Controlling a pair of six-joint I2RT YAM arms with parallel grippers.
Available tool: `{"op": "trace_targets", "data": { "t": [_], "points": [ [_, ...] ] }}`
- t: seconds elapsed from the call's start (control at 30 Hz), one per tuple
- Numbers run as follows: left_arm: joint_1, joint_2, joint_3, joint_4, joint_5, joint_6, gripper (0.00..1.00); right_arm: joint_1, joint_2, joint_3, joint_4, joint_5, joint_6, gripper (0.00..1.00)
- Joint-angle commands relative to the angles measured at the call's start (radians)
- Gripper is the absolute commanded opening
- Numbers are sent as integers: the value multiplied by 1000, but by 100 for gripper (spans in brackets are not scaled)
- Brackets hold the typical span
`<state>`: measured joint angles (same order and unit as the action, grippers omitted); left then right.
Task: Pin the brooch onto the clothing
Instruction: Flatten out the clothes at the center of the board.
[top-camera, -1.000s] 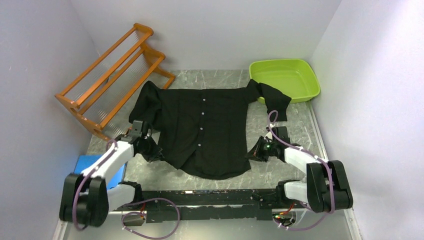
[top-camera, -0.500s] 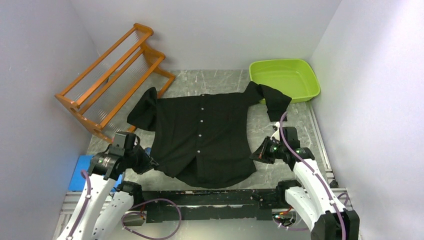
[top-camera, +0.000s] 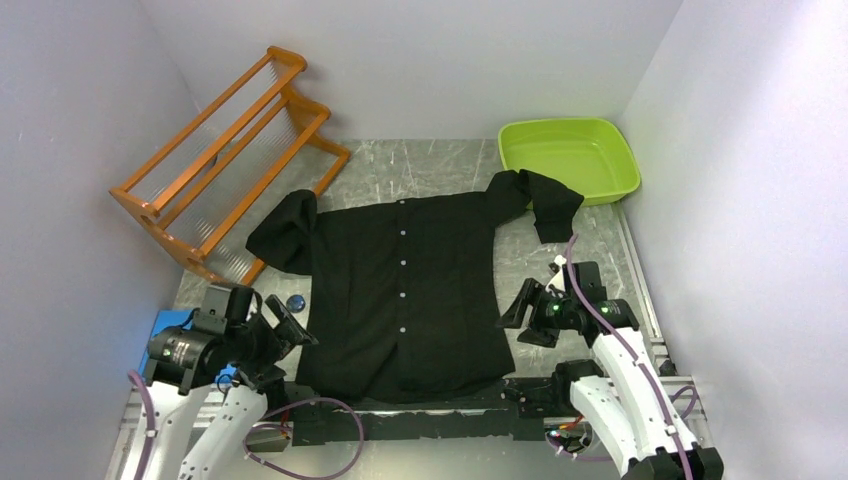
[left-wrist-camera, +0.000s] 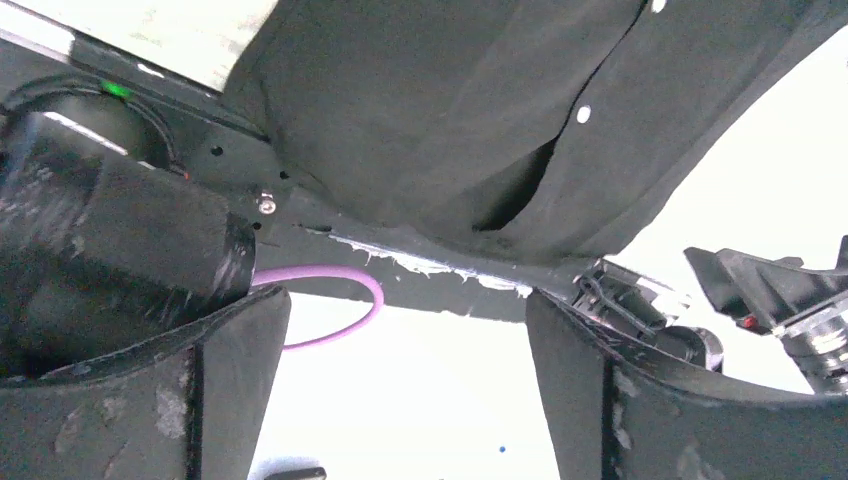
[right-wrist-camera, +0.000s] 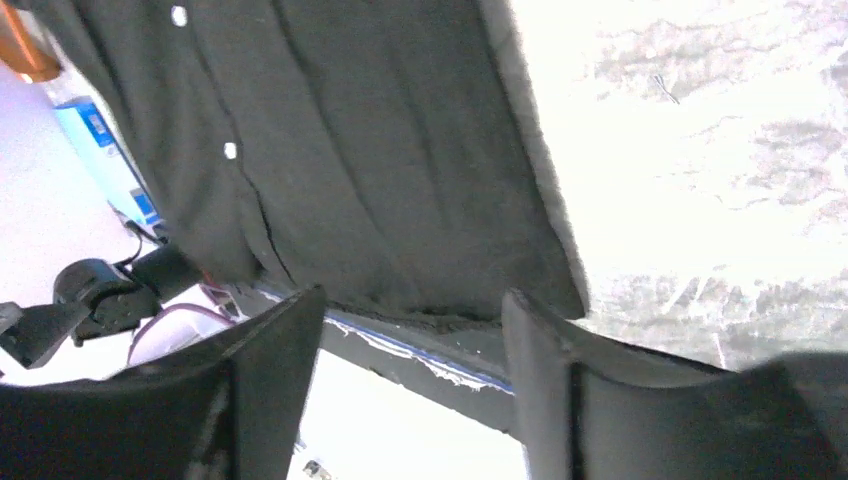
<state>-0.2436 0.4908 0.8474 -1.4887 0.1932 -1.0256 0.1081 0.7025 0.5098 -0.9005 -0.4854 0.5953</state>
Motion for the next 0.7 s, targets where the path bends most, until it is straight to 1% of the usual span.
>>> {"op": "trace_targets", "data": {
  "t": [0.0,0.1,0.2,0.3,0.33,0.37,0.4,0.43,0.47,0.5,0.53,0.67],
  "points": [
    [-2,48,143,-96,-145,49,95,4,-15,63,130,-21,-17,79],
    [-2,79,164,9,-161,95,95,5,72,100,246,-30,-46,87],
    [-2,158,105,179,-75,140,95,12,202,159,358,4,-89,89],
    [-1,287,8,450,63,159,95,34,369,221,526,33,-97,90],
    [-2,339,-23,589,104,156,95,52,433,257,582,39,-95,89],
    [-2,392,-45,691,136,154,95,72,499,304,614,46,-104,89],
    [-2,453,-54,793,161,166,95,99,586,349,638,73,-113,89],
    [-1,520,-45,861,170,172,95,117,656,397,668,89,-130,89],
    [0,612,-3,911,167,196,95,129,726,459,676,92,-149,89],
    [-1,668,28,949,169,231,95,143,799,519,672,104,-165,88],
    [-1,776,99,965,170,264,95,153,870,596,655,112,-189,87],
    [-2,1099,380,962,211,452,91,200,1095,841,637,155,-278,86]
  ]
}}
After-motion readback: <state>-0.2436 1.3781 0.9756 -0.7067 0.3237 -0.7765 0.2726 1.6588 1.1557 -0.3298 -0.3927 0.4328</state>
